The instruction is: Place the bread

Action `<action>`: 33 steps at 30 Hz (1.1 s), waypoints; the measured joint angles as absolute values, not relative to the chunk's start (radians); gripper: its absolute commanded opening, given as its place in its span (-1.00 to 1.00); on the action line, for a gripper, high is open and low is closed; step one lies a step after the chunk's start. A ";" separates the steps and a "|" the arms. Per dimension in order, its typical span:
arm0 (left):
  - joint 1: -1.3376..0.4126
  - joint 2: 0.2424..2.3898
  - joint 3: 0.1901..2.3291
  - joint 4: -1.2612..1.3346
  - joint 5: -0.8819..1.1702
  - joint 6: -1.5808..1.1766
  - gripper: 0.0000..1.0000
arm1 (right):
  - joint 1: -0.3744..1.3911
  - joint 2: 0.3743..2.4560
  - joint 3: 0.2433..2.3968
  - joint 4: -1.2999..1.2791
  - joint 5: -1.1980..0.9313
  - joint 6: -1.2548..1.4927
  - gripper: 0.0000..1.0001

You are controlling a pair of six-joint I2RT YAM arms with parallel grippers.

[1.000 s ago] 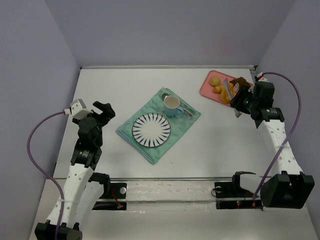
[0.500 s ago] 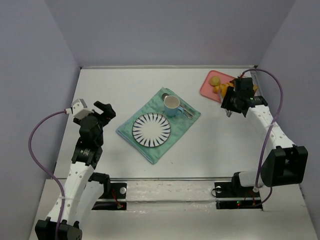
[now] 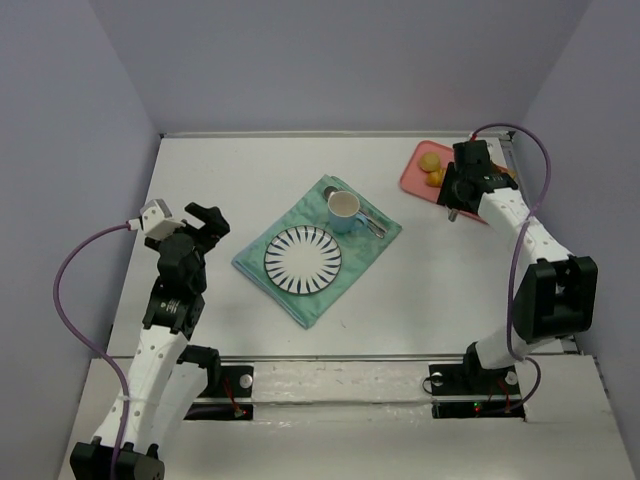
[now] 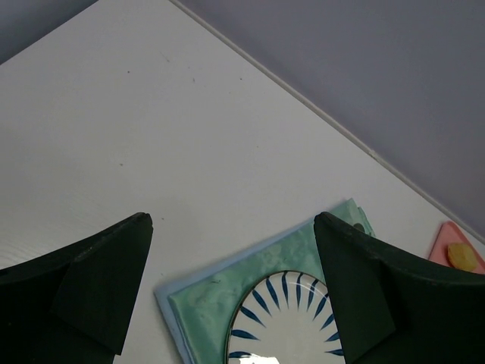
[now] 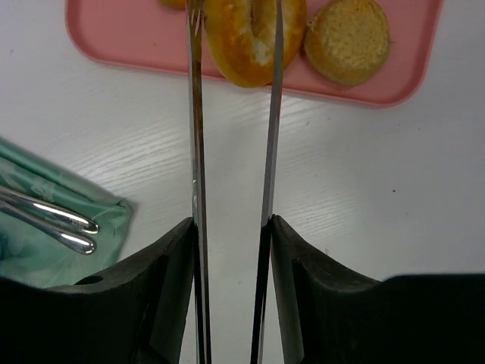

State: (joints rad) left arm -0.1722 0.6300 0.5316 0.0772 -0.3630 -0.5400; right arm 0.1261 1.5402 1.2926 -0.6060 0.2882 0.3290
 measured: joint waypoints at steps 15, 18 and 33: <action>-0.172 0.631 0.532 0.076 -0.390 -0.548 0.98 | 0.175 1.590 1.346 -0.670 0.378 0.332 -0.71; -0.172 0.629 0.532 0.073 -0.390 -0.548 0.98 | 0.202 1.543 1.354 -0.673 0.372 0.300 -0.71; -0.172 0.641 0.532 0.067 -0.373 -0.549 0.98 | 0.879 1.324 1.394 -0.518 0.074 -0.097 -0.70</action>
